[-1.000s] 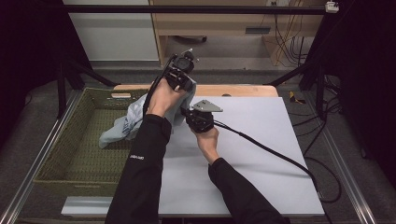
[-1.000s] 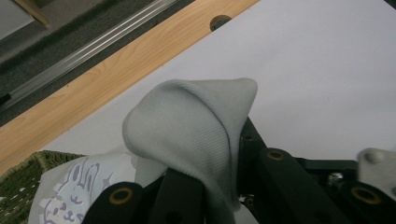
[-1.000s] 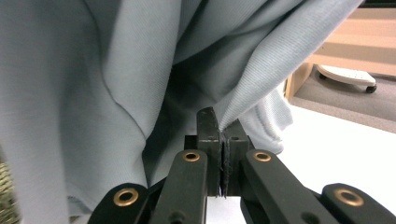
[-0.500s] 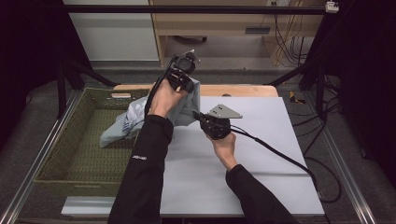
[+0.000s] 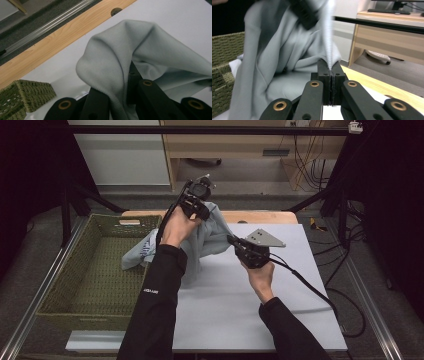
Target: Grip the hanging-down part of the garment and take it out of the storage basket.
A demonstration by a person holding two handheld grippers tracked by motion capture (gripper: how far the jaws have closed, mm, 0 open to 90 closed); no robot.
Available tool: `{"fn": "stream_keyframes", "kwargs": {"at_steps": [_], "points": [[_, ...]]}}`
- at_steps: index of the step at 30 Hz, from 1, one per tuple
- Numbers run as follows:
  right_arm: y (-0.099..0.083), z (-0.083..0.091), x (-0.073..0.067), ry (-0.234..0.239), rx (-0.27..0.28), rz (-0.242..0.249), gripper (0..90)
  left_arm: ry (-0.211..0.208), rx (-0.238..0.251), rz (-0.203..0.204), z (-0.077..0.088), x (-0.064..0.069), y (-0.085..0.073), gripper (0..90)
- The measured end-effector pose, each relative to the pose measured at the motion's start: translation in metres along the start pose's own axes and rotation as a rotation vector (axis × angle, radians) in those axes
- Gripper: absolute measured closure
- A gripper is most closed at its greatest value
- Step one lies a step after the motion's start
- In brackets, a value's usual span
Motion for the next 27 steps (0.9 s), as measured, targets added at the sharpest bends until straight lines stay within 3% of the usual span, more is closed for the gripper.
{"fn": "stream_keyframes", "kwargs": {"at_steps": [4, 13, 27], "points": [[0.004, 0.017, 0.011, -0.026, 0.017, -0.014, 89.8, -0.004, -0.006, -0.004, -0.001, 0.002, -0.001, 83.1], [0.018, 0.047, 0.025, -0.086, 0.046, 0.011, 89.8, -0.027, 0.003, -0.012, 0.001, 0.013, 0.003, 83.1], [0.032, 0.07, 0.038, -0.145, 0.07, 0.008, 89.8, -0.055, 0.014, -0.019, 0.004, 0.021, 0.005, 83.1]]}}
Point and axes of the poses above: each handheld gripper's, and its own axes: z roughly backward along the jaws, y roughly out of its top, x roughly to its right, the point moved 10 cm from there along -z, roughly forward along the jaws, and after that the axes turned 13 degrees about y, right-handed, at the moved point
